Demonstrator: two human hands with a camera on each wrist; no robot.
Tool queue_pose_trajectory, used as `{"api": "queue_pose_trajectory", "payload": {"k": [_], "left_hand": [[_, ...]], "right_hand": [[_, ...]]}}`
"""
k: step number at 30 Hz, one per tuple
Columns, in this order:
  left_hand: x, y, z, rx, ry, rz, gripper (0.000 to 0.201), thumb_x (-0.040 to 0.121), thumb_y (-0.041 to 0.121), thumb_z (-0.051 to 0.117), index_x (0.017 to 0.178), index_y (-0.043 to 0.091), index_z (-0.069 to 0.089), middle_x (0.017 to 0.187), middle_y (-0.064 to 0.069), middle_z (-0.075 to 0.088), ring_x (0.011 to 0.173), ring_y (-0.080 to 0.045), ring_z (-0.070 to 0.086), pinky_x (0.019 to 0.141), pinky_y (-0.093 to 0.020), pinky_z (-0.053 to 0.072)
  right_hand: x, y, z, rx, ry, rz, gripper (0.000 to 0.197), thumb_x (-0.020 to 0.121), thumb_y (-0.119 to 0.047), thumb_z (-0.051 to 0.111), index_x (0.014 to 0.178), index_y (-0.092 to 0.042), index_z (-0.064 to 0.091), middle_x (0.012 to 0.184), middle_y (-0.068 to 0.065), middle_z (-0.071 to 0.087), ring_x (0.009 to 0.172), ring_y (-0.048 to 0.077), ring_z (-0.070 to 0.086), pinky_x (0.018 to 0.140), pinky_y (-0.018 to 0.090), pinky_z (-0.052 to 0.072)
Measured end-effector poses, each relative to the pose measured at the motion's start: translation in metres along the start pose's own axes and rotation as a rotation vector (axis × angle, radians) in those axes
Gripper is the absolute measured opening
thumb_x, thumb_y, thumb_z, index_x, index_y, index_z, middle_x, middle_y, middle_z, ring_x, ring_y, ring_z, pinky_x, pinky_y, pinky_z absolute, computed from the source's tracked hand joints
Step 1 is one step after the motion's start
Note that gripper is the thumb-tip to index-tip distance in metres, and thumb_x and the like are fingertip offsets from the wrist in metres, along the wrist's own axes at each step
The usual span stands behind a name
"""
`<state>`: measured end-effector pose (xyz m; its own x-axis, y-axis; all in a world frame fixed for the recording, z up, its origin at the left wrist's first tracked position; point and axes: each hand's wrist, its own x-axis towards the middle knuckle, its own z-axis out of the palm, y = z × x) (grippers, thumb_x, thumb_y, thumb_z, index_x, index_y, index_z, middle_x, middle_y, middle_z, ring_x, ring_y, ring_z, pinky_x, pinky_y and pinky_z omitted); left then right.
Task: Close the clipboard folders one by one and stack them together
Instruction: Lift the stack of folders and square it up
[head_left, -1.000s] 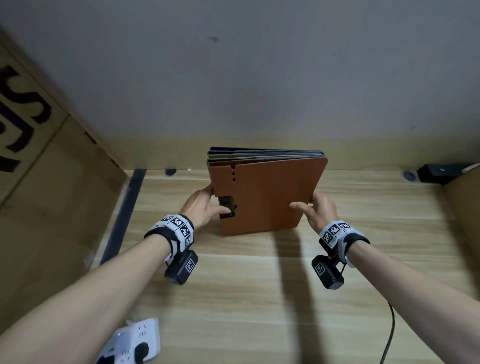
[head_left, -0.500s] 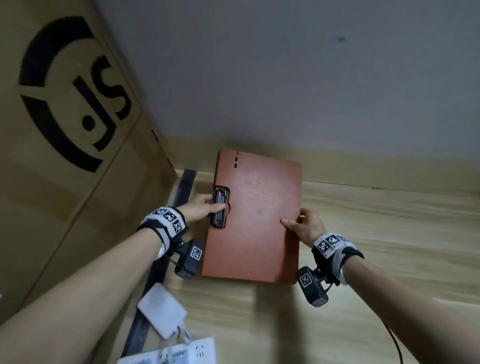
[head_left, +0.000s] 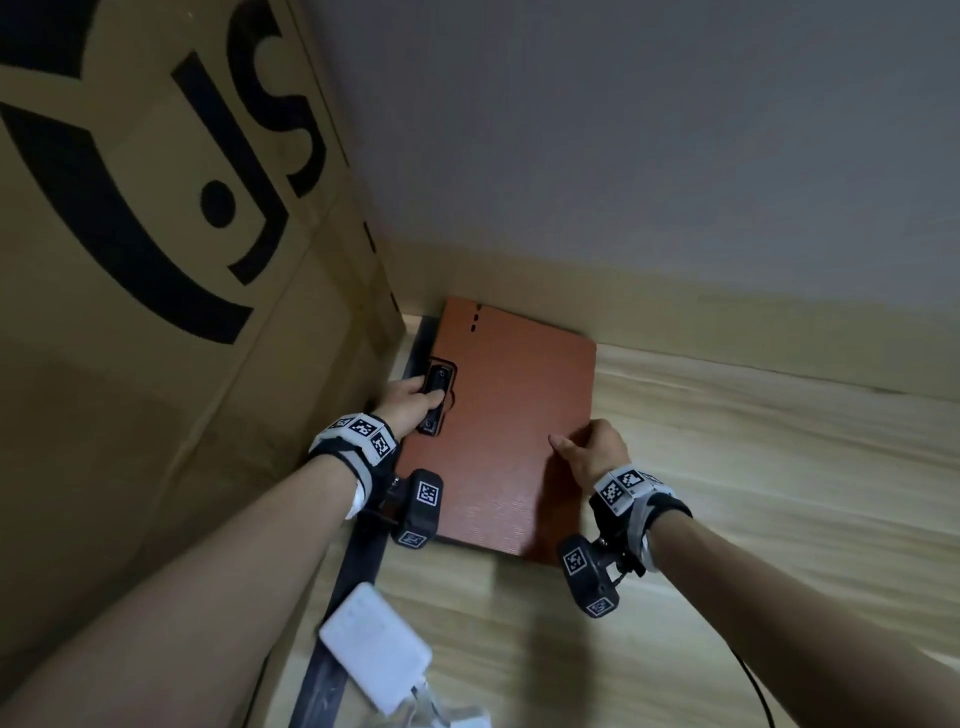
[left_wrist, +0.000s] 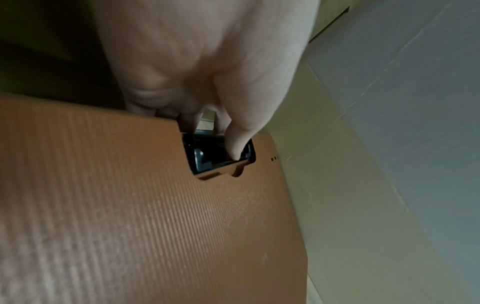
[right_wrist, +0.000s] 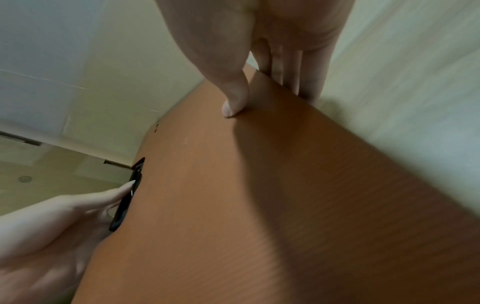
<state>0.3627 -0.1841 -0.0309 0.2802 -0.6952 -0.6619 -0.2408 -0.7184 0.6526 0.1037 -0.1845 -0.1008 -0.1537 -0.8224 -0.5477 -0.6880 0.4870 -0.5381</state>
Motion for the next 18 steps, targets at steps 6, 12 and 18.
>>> {"api": "queue_pose_trajectory", "payload": {"k": [6,12,18], "left_hand": [[0.0,-0.009,0.016,-0.072,0.073,0.038,0.034,0.095,0.017,0.057,0.128,0.013,0.063,0.118,-0.007,0.068,0.101,-0.024,0.065,0.089,-0.034,0.055],[-0.006,-0.005,0.028,-0.072,0.135,0.049,0.046,0.095,0.008,0.05,0.141,0.01,0.05,0.125,0.004,0.061,0.094,-0.012,0.055,0.052,-0.01,0.038],[0.008,-0.017,0.031,0.002,0.115,0.014,0.07,0.073,0.037,0.052,0.142,0.025,0.049,0.14,0.0,0.057,0.12,-0.028,0.058,0.103,-0.041,0.048]], "right_hand": [[0.005,-0.007,0.003,-0.039,0.032,0.041,0.056,0.08,-0.045,0.073,0.113,-0.004,0.055,0.115,0.017,0.059,0.101,0.036,0.06,0.09,0.045,0.052],[0.003,-0.013,0.0,-0.121,0.084,0.103,0.057,0.081,-0.049,0.07,0.118,-0.008,0.057,0.124,0.015,0.05,0.119,0.036,0.043,0.098,0.042,0.039],[0.006,-0.012,0.001,-0.018,0.047,0.08,0.058,0.071,-0.055,0.071,0.106,-0.01,0.06,0.111,0.014,0.06,0.097,0.035,0.061,0.089,0.047,0.054]]}}
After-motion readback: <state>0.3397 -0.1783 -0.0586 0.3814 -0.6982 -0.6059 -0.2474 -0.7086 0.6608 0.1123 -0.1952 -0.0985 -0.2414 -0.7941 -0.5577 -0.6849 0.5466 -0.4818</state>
